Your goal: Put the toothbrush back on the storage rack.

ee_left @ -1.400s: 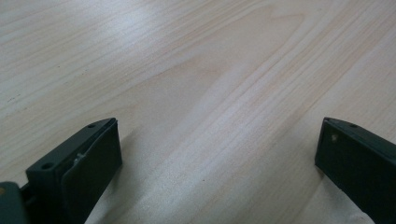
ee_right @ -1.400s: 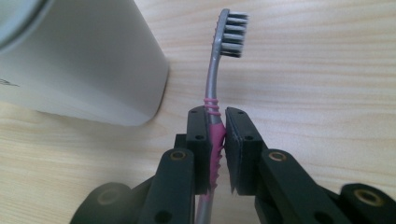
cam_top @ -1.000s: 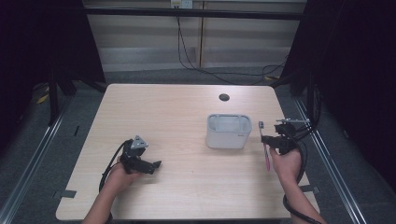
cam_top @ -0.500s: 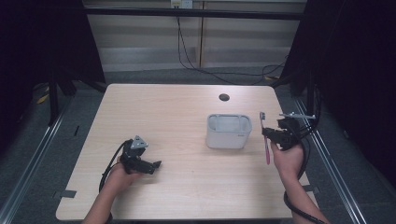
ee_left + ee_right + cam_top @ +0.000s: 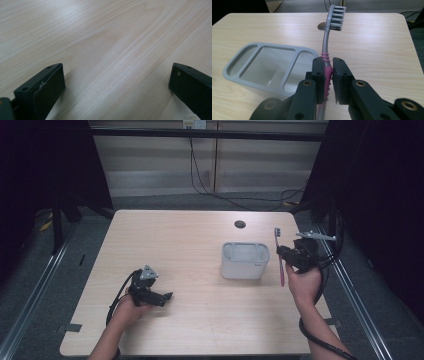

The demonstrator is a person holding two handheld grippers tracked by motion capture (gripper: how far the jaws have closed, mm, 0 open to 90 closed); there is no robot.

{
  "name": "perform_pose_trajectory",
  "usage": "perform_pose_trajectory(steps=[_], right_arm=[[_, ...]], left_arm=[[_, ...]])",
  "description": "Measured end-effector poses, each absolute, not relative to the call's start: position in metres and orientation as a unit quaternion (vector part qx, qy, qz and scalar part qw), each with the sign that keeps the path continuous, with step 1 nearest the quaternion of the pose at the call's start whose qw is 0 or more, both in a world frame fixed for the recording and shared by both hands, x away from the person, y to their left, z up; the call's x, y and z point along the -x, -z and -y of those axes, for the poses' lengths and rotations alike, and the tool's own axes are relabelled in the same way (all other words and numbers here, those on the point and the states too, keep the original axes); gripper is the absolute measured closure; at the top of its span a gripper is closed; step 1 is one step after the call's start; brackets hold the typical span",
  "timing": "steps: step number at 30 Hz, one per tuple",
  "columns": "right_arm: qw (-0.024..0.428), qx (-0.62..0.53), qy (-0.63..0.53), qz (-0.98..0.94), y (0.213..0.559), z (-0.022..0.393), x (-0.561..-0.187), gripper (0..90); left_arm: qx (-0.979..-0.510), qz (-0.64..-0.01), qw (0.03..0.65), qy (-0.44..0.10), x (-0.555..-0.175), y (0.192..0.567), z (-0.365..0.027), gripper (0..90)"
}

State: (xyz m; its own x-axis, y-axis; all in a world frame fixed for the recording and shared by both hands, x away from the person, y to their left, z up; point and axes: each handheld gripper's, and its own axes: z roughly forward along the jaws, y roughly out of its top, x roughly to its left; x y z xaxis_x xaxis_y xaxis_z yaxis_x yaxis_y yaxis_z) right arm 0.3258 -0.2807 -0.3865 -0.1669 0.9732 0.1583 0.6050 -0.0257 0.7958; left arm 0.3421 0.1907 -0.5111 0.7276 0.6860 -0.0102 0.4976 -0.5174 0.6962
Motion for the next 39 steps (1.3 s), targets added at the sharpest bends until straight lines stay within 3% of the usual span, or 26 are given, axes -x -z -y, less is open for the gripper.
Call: perform_pose_trajectory(steps=[39], right_arm=[[0.284,-0.580,-0.430,-0.631,0.362,0.259,-0.362,80.7]], left_arm=[[-0.861,-0.343,0.351,-0.134,-0.342,0.511,-0.191,0.1]])
